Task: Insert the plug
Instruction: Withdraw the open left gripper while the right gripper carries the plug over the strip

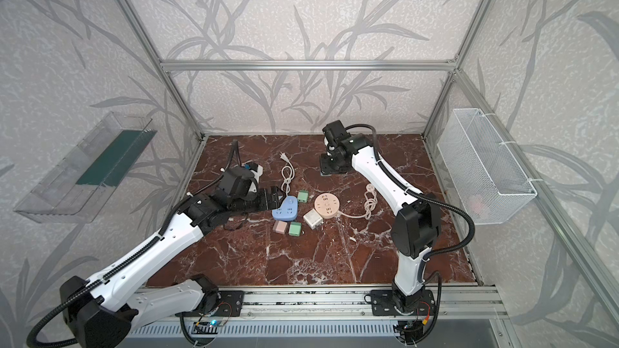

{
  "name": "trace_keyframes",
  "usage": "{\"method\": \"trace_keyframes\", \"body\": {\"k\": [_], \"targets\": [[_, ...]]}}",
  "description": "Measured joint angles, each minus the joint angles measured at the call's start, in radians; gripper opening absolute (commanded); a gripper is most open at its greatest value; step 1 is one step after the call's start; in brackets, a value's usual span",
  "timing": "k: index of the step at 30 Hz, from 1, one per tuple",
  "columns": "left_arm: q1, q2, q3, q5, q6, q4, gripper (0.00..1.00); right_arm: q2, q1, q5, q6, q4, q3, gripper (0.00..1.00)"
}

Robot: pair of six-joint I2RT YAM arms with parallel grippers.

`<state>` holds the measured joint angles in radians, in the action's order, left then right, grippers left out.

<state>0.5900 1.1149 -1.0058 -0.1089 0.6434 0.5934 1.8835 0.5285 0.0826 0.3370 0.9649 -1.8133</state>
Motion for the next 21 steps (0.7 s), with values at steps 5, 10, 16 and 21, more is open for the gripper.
{"method": "trace_keyframes", "body": {"k": [5,10,16,21], "targets": [[0.0,-0.003,0.019,-0.01,-0.019,0.006,0.94,0.08,0.021,-0.023,-0.037,0.045,-0.02,0.0],[0.0,-0.002,0.058,-0.036,-0.013,-0.005,0.94,0.105,0.035,-0.054,-0.054,0.072,-0.029,0.0],[0.0,0.0,0.088,-0.072,0.005,-0.051,0.93,0.141,0.043,-0.06,-0.075,0.083,-0.039,0.0],[0.0,0.003,0.106,-0.096,0.023,-0.08,0.93,0.172,0.048,-0.056,-0.092,0.094,-0.041,0.0]]}}
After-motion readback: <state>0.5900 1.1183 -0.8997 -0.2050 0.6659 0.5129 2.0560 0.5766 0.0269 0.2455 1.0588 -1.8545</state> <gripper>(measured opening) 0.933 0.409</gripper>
